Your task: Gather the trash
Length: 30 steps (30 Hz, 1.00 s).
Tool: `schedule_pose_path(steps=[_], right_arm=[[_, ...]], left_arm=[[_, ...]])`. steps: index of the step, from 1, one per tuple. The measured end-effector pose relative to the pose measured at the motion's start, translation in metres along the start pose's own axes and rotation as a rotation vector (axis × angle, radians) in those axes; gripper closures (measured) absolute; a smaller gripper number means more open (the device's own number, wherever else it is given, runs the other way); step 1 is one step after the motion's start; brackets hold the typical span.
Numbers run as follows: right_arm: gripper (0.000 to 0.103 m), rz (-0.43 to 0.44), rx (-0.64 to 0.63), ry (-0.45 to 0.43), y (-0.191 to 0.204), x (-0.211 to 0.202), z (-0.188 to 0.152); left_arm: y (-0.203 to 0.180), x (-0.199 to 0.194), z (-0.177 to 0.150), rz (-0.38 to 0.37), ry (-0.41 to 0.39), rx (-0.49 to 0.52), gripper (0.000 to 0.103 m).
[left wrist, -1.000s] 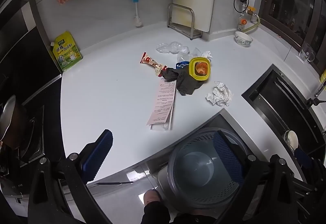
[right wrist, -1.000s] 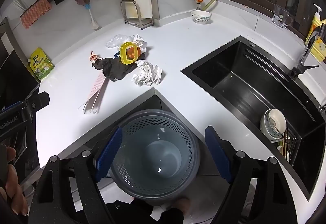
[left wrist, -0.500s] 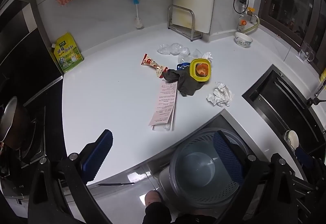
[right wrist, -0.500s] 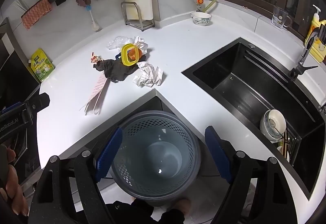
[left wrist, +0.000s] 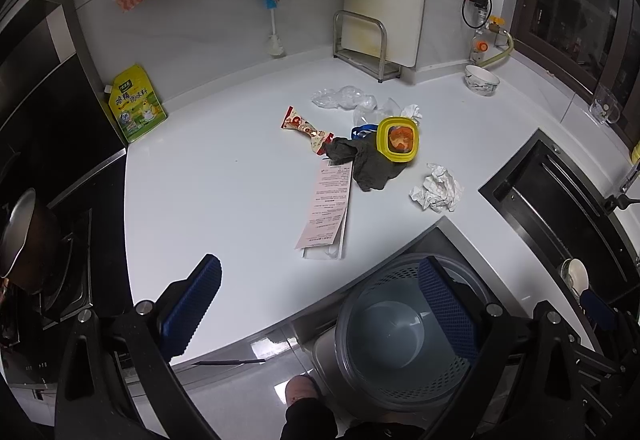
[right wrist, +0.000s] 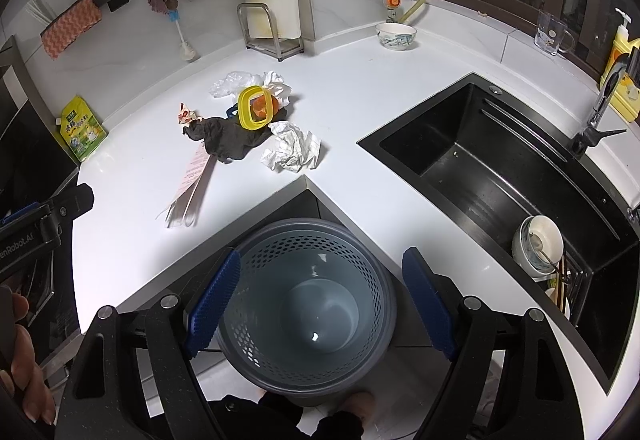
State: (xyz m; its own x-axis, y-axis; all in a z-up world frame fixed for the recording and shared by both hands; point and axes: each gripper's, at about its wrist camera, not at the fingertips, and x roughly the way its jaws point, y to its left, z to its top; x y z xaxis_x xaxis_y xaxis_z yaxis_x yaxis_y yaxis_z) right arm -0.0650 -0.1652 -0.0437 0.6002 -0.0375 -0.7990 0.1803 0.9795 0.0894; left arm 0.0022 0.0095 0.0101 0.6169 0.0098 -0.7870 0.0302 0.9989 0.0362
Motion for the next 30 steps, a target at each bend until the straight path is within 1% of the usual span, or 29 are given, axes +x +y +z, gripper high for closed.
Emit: schedule_pose_path(steps=[2,4,30], right_arm=[[0.024,0.000,-0.001,0.000,-0.0002,0.0000,-0.0001],[0.024,0.000,0.000,0.000,-0.0002,0.0001,-0.0004],[0.024,0.001,0.001,0.001,-0.0019,0.0008,0.0006]], left_arm=[[0.0000,0.0001,0.0020,0.001,0.001,0.001,0.006],[-0.0003,0.0016,-0.0050,-0.002,-0.002,0.002,0.006],[-0.0014,0.0035,-0.0057,0.002,-0.002,0.004,0.006]])
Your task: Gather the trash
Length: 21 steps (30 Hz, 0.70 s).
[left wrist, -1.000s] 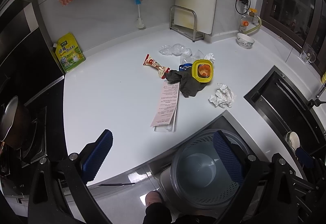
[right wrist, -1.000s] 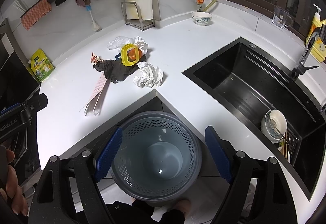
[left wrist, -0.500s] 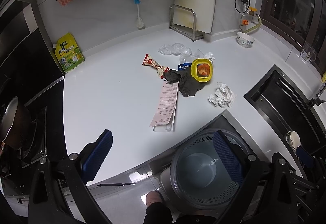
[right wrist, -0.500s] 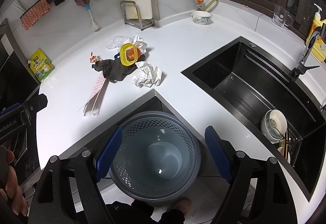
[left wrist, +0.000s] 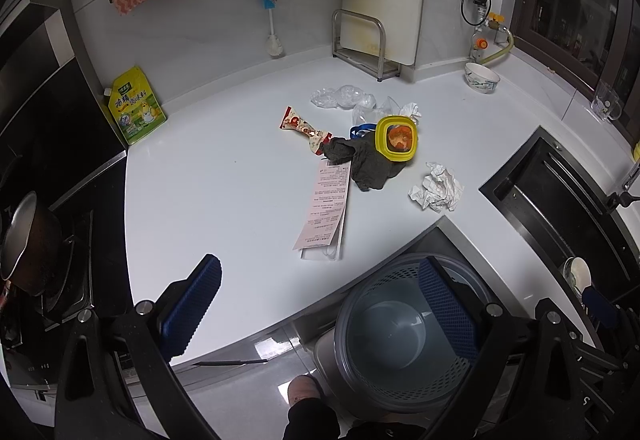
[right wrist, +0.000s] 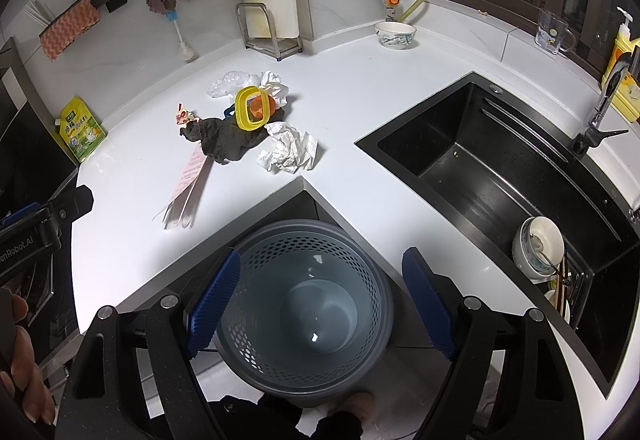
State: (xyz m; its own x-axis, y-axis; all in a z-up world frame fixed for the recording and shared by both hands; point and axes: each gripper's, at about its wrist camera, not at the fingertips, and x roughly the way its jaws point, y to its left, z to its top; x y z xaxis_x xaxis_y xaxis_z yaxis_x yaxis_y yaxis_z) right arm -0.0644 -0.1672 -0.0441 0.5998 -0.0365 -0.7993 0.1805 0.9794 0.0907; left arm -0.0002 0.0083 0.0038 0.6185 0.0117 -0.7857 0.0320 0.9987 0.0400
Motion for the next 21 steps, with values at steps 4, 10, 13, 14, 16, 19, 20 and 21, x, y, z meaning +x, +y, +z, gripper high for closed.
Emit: schedule_pose_path(steps=[4,10,13,14,16,19,20,21], right_arm=[[0.024,0.000,0.001,0.000,-0.0005,0.0003,0.0002],[0.024,0.001,0.001,0.000,-0.0015,0.0009,0.0005],[0.024,0.001,0.002,0.000,-0.0016,0.0007,0.0002],[0.024,0.001,0.002,0.001,-0.0016,0.0008,0.0003],[0.024,0.002,0.002,0.000,-0.0025,0.0015,0.0010],[0.024,0.002,0.002,0.000,-0.0025,0.0016,0.0011],[0.024,0.002,0.002,-0.001,-0.0026,0.0015,0.0011],[0.024,0.002,0.003,-0.001,-0.0027,0.0016,0.0010]], left_arm=[[-0.0001,0.0001,-0.0001,0.000,0.001,0.001,0.006],[-0.0003,0.0001,-0.0001,0.000,0.000,0.001,0.006],[-0.0004,0.0001,-0.0002,0.001,0.000,0.001,0.006],[-0.0004,0.0000,-0.0003,0.001,0.000,0.001,0.006],[-0.0004,0.0001,-0.0001,0.001,-0.001,0.001,0.006],[-0.0009,0.0002,-0.0002,0.002,-0.001,0.001,0.006],[-0.0008,0.0001,-0.0002,0.001,-0.002,0.001,0.006],[-0.0008,0.0002,0.0001,0.002,-0.003,0.001,0.006]])
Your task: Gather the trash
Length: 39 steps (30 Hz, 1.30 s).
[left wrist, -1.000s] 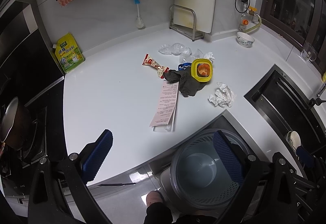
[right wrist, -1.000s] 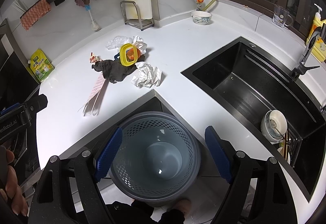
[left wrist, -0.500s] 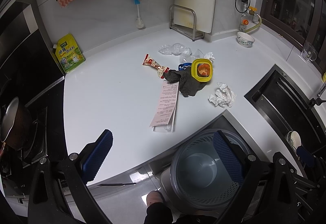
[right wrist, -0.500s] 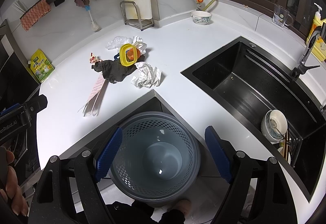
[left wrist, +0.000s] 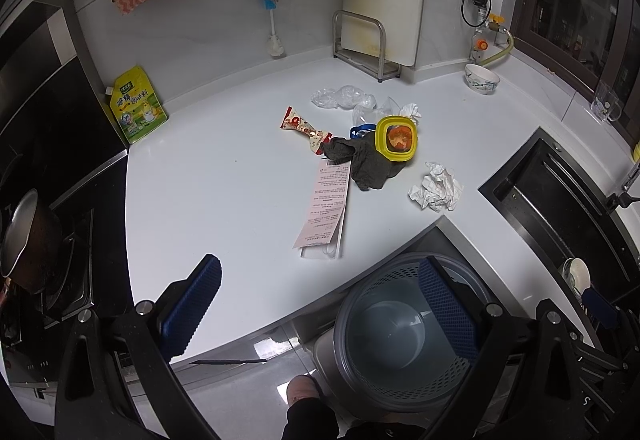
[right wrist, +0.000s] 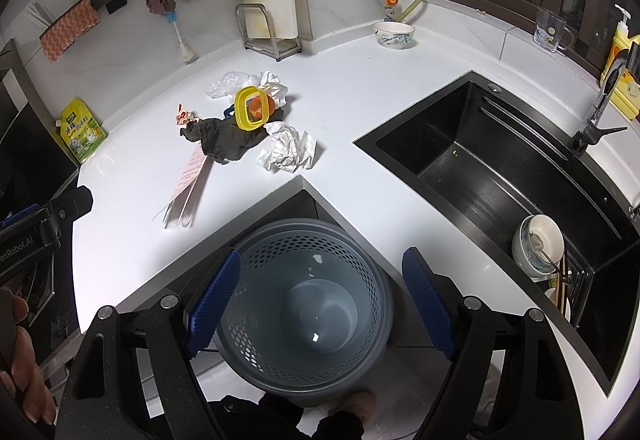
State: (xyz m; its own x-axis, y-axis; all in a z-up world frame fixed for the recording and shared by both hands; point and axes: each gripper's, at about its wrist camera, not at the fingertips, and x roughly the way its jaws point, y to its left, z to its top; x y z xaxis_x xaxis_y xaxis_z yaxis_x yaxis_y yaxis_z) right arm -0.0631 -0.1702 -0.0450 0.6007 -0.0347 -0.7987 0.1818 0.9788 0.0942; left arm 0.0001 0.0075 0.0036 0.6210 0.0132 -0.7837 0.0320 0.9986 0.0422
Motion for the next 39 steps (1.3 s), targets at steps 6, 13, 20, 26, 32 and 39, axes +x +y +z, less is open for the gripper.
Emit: schedule_pose_path(steps=[6,13,20,26,32,39], right_arm=[[0.024,0.002,-0.001,-0.001,-0.001,0.001,0.001],[0.024,0.023,-0.010,-0.002,-0.003,0.000,-0.001],[0.024,0.066,-0.084,-0.020,-0.012,0.004,-0.007],[0.024,0.113,-0.130,-0.009,-0.035,0.023,-0.007],[0.024,0.155,-0.139,0.016,-0.049,0.053,0.008],[0.024,0.181,-0.152,-0.006,-0.033,0.091,0.035]], left_arm=[[0.001,0.000,0.001,0.003,-0.003,-0.002,0.006],[0.002,-0.006,-0.001,0.010,-0.016,-0.020,0.006],[-0.003,-0.001,-0.016,0.052,-0.030,-0.042,0.006],[-0.002,0.019,-0.036,0.088,0.012,-0.095,0.006],[0.000,0.033,-0.039,0.095,0.005,-0.133,0.006],[0.004,0.063,-0.018,0.026,-0.036,-0.136,0.006]])
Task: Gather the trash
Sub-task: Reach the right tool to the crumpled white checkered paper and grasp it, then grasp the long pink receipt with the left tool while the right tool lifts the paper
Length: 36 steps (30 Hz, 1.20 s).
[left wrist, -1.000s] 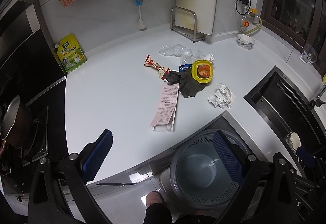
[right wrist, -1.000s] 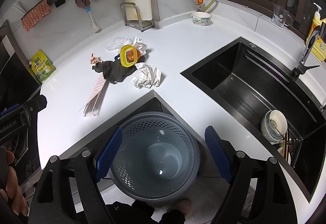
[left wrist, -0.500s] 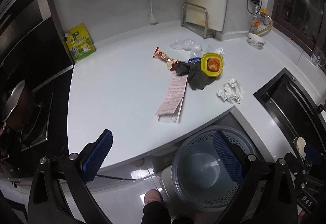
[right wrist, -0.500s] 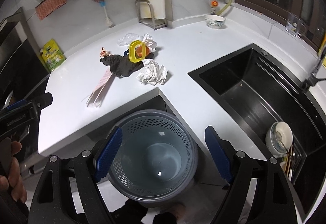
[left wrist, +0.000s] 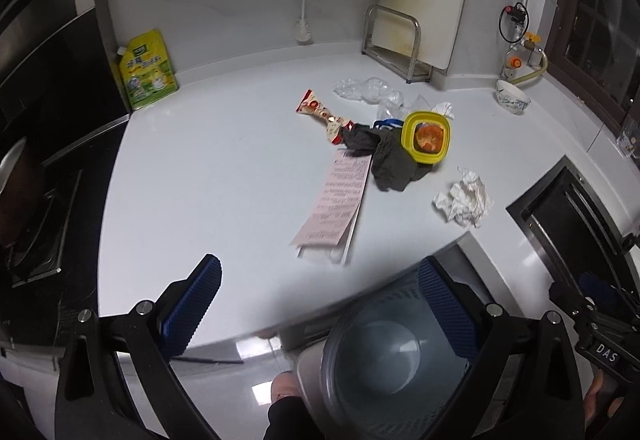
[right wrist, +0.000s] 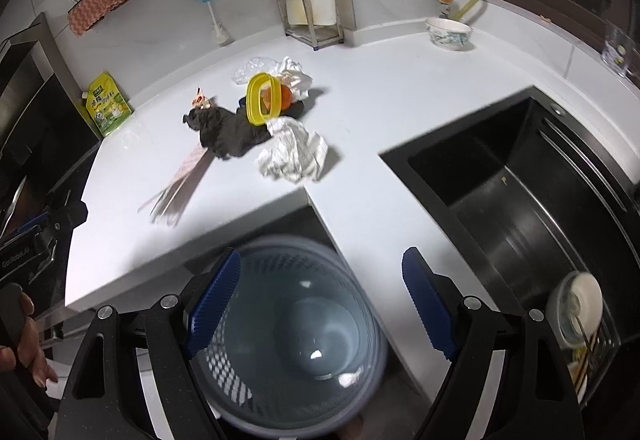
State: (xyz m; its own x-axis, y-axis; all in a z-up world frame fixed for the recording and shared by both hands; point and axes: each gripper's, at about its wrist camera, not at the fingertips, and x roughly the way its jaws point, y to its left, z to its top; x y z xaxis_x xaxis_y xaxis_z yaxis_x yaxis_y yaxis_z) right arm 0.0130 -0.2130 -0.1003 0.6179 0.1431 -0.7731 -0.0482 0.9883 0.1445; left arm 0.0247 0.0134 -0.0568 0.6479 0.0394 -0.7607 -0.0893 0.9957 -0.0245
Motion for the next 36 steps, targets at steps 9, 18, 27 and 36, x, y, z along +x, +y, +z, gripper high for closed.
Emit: schedule_pose_path(steps=[9,18,27,36], right_arm=[[0.024,-0.022,0.033,-0.008,0.013,0.071,0.045],[0.024,-0.074,0.043,0.028,0.024,0.128,0.073],[0.024,-0.109,0.050,0.056,0.023,0.155,0.077],[0.067,-0.080,0.043,0.087,0.023,0.162,0.074]], left_arm=[[0.000,0.075,0.029,-0.051,0.039,0.030,0.006],[-0.003,0.119,0.044,-0.072,0.058,0.101,0.006],[-0.007,0.143,0.048,-0.098,0.101,0.127,0.006],[-0.003,0.160,0.048,-0.104,0.129,0.117,0.006]])
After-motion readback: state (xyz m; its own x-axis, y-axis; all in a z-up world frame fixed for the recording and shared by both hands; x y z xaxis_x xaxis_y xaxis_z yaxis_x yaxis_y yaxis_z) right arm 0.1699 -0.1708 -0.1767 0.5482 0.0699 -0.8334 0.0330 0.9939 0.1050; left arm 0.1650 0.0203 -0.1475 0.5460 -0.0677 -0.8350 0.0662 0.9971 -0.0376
